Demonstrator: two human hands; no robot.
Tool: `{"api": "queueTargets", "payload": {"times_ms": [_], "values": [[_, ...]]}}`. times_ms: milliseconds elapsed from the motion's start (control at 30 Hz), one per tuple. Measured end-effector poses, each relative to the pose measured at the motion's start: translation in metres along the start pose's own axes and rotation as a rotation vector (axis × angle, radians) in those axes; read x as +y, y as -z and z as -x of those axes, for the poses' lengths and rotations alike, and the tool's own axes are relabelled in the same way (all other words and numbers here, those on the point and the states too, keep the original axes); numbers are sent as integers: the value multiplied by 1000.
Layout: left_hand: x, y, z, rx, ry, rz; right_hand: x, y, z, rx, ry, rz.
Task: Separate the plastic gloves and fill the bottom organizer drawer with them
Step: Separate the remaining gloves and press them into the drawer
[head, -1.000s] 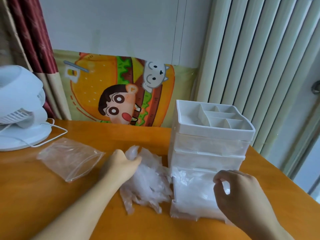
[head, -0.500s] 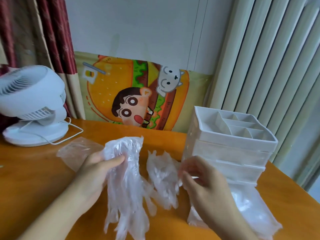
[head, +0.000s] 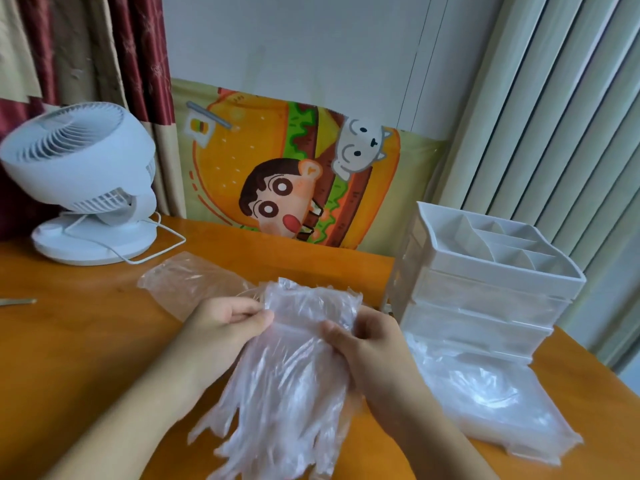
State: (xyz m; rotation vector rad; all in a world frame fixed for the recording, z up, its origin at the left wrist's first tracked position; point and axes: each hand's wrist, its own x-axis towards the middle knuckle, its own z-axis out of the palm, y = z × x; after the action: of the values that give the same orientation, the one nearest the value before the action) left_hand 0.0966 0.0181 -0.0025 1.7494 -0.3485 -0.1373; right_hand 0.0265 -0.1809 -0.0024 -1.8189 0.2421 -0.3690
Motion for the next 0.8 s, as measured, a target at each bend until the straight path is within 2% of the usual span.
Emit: {"api": "queueTargets", "payload": {"times_ms": [100, 233, 333, 400, 567, 700, 800], "values": [[-13, -10, -4, 40, -92, -112, -4, 3, 3, -18, 11, -9], [-9, -17, 1, 232, -271, -292, -4, 19, 13, -119, -75, -3], [-7, -15, 2, 257, -325, -346, -1, 34, 18, -103, -80, 44], [-9, -16, 2, 242, -344, -347, -1, 41, 20, -71, -51, 103], [-9, -17, 4, 190, -393, -301, -15, 57, 23, -163, 17, 308], [-4, -21, 9, -4, -385, -232, -27, 53, 20, -203, 55, 318], [0, -24, 14, -80, -383, -192, -30, 43, 18, -187, 173, 474]]}}
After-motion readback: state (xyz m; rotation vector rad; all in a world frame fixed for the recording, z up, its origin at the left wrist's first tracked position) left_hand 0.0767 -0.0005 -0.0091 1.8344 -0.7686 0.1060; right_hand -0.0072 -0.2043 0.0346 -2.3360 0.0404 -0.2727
